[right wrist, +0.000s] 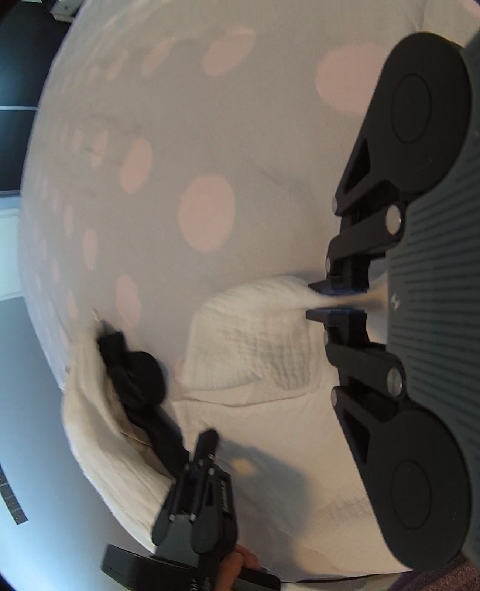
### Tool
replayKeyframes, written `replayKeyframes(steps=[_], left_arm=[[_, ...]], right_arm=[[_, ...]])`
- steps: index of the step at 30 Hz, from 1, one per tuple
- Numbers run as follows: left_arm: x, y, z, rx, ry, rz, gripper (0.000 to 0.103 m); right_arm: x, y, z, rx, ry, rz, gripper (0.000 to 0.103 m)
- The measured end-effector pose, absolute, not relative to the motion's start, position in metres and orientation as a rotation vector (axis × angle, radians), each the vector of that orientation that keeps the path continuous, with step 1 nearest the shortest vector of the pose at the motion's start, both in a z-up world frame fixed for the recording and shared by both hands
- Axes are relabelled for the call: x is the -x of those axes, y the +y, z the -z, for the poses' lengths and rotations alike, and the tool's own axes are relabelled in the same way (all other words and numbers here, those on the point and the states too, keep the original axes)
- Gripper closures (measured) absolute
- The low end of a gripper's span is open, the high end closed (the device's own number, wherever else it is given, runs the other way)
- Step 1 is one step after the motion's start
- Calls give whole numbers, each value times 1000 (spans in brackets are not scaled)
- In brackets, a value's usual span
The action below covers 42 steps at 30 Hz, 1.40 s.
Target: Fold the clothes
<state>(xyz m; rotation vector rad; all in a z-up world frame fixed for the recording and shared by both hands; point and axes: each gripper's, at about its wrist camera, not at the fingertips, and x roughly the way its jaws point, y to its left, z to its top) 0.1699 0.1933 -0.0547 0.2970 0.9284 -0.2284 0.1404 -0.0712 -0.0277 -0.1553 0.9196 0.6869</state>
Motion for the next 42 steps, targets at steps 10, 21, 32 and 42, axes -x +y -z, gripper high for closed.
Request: replayKeyframes(steps=[10,21,32,42], left_arm=[[-143,136,-79,-248,593,218,103],[-89,58,-188,-329,380,342,103],[-33,19,-50,-505,731,533,103],[12,20,7,-631,886,689,103]], right_arm=[[-129,-140,-141,267,526,-503,96],[-45,-206,-252,400,282,-440,96],[46,-258,-56,427,686,-488,96],[114,-259,29,488,859,-579,79]])
